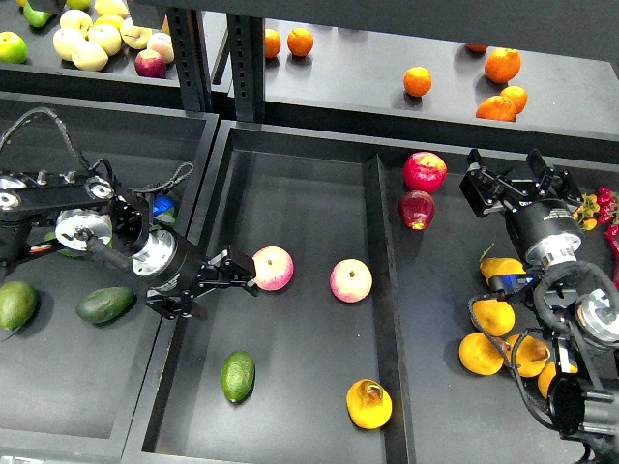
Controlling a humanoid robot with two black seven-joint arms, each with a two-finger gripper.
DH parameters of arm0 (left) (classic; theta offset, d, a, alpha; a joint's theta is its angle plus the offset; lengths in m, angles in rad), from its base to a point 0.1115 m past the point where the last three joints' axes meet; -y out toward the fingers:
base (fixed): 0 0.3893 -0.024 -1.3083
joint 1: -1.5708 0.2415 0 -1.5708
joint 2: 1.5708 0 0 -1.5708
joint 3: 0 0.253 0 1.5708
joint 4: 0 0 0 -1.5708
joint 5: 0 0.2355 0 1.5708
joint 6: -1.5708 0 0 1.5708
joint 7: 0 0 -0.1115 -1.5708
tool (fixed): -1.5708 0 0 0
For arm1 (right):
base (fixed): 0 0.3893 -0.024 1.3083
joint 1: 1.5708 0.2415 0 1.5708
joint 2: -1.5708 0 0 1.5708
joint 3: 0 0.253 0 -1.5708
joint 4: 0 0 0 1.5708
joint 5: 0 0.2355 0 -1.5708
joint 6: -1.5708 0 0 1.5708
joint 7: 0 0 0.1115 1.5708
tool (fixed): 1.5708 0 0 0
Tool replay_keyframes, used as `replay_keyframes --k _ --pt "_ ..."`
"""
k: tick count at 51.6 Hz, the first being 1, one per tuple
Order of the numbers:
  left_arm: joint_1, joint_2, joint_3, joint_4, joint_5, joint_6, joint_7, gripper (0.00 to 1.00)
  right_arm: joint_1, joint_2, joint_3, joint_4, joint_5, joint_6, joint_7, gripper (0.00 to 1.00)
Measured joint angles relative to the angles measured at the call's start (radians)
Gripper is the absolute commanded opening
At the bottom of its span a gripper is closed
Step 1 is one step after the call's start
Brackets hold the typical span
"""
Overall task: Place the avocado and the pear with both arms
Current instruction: 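Move the left gripper over the green avocado in the middle bin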
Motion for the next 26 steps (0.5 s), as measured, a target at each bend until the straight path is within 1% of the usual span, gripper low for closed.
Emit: replay_keyframes --k 8,13,14,26 --pt "-0.069 -0.094 0.129 0.034 0.025 0.0 0.0 0.99 0.002 0.0 -0.001 -0.003 0.005 0.0 -0.002 1.0" --pt "-0.091 -0.144 0.199 0.059 0.027 0.0 0.0 0.99 0.012 0.0 -0.003 -0.004 0.016 0.0 -0.003 1.0" --pt "-0.095 -0.171 0.225 0.071 0.028 0.0 0.0 0.99 0.017 0.0 -0.004 -0.006 0.025 0.0 -0.003 1.0" --pt "-0.094 -0.235 0.292 0.125 0.025 0.0 0.0 0.99 0.026 0.0 -0.014 -0.02 0.052 0.0 -0.003 1.0"
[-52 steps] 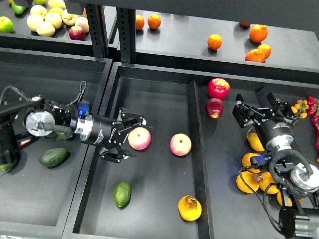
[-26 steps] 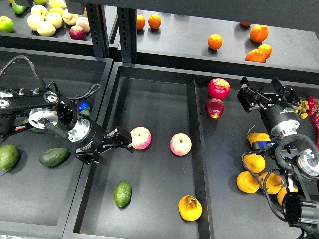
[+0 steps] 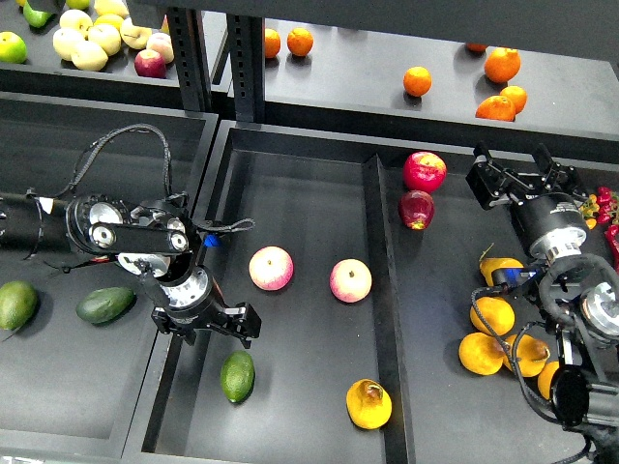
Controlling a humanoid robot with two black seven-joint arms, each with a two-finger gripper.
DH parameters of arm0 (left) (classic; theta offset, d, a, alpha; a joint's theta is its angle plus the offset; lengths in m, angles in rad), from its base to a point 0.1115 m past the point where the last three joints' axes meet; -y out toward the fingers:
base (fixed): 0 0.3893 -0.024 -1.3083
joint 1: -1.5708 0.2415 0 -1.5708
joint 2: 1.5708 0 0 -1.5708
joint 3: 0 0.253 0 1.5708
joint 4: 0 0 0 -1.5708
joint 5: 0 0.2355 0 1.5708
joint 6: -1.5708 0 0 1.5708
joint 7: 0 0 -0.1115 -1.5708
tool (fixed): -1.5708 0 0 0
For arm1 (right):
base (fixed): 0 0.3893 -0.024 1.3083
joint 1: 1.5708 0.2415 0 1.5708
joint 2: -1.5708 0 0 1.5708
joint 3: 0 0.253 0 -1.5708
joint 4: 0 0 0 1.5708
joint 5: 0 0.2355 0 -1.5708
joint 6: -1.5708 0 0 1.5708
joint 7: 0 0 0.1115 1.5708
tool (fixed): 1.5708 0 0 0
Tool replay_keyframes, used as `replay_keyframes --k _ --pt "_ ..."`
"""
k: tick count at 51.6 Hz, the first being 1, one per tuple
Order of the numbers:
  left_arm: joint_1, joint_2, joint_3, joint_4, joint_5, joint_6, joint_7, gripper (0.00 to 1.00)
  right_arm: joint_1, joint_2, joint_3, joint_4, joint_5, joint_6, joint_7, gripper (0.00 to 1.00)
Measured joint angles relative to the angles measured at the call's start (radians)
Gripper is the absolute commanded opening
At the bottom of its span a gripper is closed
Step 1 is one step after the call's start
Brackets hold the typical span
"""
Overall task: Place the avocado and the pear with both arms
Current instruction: 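Move the left gripper over the green avocado in the middle bin, then lower the left gripper, close on the avocado and lift it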
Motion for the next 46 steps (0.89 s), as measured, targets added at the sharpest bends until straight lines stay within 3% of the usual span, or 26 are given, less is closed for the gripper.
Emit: replay_keyframes --k 46 --pt "0.147 -0.244 0.007 0.296 -0.008 0.0 0.0 0.99 0.012 0.0 -0.004 -0.004 0.012 0.009 -0.003 1.0"
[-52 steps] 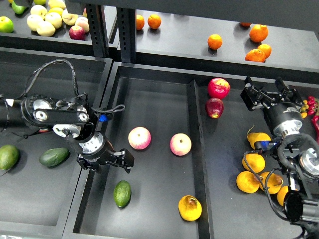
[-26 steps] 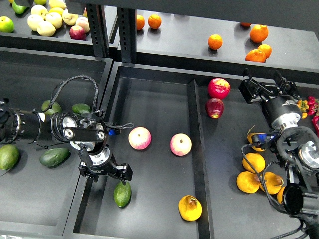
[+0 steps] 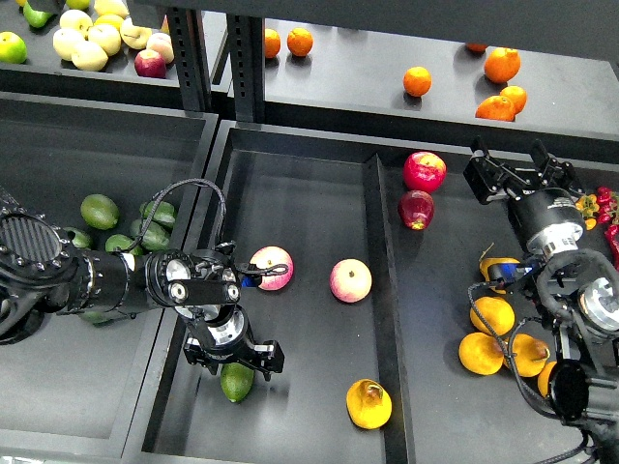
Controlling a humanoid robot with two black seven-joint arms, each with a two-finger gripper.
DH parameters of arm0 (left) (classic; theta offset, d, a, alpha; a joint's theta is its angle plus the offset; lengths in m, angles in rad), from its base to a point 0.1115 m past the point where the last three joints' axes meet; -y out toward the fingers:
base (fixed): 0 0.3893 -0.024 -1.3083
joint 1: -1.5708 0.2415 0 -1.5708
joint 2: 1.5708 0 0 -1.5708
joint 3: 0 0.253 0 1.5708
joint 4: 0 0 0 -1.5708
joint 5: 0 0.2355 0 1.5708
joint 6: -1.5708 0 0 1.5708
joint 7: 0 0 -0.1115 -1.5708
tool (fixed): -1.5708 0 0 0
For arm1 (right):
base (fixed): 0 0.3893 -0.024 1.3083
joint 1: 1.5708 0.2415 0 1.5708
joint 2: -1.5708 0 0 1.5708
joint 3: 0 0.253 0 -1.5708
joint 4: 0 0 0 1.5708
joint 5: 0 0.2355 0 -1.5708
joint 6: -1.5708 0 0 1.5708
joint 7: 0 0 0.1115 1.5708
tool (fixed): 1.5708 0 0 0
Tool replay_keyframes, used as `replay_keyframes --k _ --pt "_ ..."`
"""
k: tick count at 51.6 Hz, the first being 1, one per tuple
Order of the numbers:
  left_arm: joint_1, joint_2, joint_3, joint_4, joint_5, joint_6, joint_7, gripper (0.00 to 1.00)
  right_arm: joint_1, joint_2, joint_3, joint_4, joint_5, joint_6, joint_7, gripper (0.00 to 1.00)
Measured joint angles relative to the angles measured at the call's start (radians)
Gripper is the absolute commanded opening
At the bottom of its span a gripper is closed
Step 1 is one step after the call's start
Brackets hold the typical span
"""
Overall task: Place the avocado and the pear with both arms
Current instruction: 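Lower the left gripper, close on the avocado and lift it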
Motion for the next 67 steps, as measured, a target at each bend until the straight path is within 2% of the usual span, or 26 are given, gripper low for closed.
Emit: replay_keyframes --k 16,27,49,50,56,58,62,64,67 --pt "0.014 -0.001 0.0 0.033 0.0 0.0 0.0 0.98 -0.001 0.0 -0.002 0.003 0.015 -0.001 -0.003 1.0" --pt "0.033 -0.001 -0.002 0.047 0.0 0.0 0.0 0.94 -0.009 0.0 -0.003 0.004 0.016 -0.001 -0.003 1.0" --pt "0.037 -0.001 -0.007 0.049 -0.022 0.0 0.0 0.74 -0.02 0.0 -0.015 0.005 0.023 -0.001 -0.003 1.0" --pt "0.037 -0.001 -0.007 0.049 -0.025 0.0 0.0 0.7 -0.02 0.0 -0.015 0.005 0.023 -0.001 -0.003 1.0" --pt "0.037 -0.001 -0.007 0.049 -0.04 0.0 0.0 0.58 -0.02 0.0 -0.016 0.005 0.023 -0.001 -0.003 1.0" --pt "0.037 -0.001 -0.007 0.049 -0.041 0.0 0.0 0.49 -0.02 0.0 -0.016 0.005 0.023 -0.001 -0.003 1.0" --pt "0.037 -0.001 -0.006 0.049 -0.051 0.0 0.0 0.23 -0.02 0.0 -0.016 0.006 0.023 -0.001 -0.003 1.0" --pt "0.038 -0.001 -0.006 0.049 -0.069 0.0 0.0 0.15 -0.02 0.0 -0.016 0.007 0.023 0.001 -0.003 1.0" --pt "0.039 -0.001 -0.006 0.049 -0.106 0.0 0.0 0.09 -0.02 0.0 -0.016 0.007 0.023 0.001 -0.003 1.0"
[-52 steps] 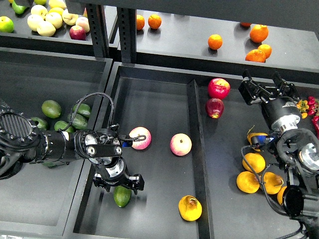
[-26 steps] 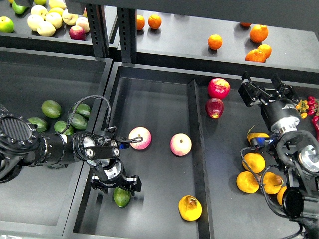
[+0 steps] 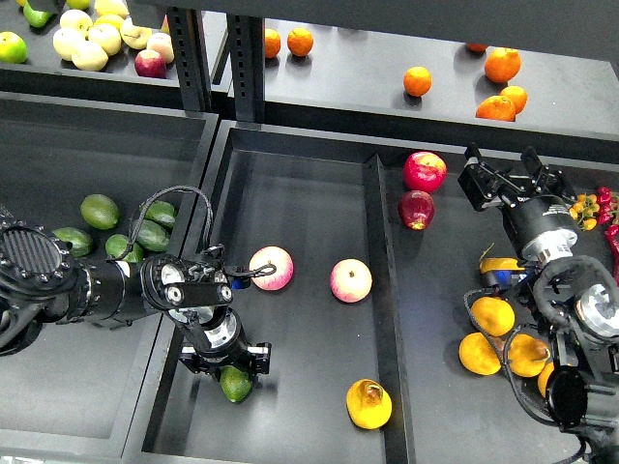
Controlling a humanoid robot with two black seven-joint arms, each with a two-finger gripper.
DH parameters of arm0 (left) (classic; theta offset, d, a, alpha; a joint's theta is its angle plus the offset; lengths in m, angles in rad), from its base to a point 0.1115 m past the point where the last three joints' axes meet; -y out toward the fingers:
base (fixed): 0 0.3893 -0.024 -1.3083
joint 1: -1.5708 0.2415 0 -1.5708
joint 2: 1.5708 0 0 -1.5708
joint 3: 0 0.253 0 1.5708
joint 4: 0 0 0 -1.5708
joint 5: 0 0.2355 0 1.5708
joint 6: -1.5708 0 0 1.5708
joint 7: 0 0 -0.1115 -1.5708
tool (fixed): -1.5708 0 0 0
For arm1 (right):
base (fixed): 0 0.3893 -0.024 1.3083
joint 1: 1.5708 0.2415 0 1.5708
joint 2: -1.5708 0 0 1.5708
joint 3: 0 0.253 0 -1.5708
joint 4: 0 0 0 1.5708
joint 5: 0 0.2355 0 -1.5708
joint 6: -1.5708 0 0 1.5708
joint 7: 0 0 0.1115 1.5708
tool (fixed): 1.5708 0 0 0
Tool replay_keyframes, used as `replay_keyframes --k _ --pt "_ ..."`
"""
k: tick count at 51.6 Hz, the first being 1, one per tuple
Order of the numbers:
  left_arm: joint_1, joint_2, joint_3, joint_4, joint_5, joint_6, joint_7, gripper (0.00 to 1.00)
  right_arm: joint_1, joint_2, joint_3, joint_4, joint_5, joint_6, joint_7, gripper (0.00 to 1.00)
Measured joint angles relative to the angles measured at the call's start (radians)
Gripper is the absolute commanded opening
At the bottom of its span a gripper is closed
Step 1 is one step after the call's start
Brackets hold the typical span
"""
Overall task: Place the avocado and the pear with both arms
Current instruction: 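Lower the left gripper, close on the avocado and lift it, then carry the avocado with the left gripper into the avocado bin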
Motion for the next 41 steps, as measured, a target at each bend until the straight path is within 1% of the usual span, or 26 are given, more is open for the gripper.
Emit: replay_keyframes --k 5,13,22,36,38,39,41 --pt "0.0 0.0 0.0 0.0 -0.072 0.0 0.0 0.08 0.0 0.0 0.0 0.0 0.0 0.0 0.0 1.0" --pt "-0.017 0.0 -0.005 -0.013 -0.103 0.0 0.0 0.08 0.0 0.0 0.0 0.0 0.0 0.001 0.0 1.0" --pt "-0.076 0.014 -0.071 -0.026 -0.107 0.0 0.0 0.08 -0.001 0.0 0.001 0.0 0.0 0.002 0.0 1.0" --pt "-0.186 0.17 -0.158 -0.018 -0.107 0.0 0.0 0.09 -0.017 0.0 0.002 0.0 0.0 0.005 0.0 1.0" --pt "-0.194 0.207 -0.171 -0.02 -0.107 0.0 0.0 0.09 -0.022 0.0 0.002 0.0 0.0 0.005 0.0 1.0" --pt "-0.2 0.266 -0.183 -0.023 -0.105 0.0 0.0 0.09 -0.029 0.0 0.001 0.001 0.0 0.005 0.0 1.0" --pt "-0.202 0.292 -0.186 -0.022 -0.103 0.0 0.0 0.09 -0.031 0.0 0.001 0.001 0.001 0.005 0.0 1.0"
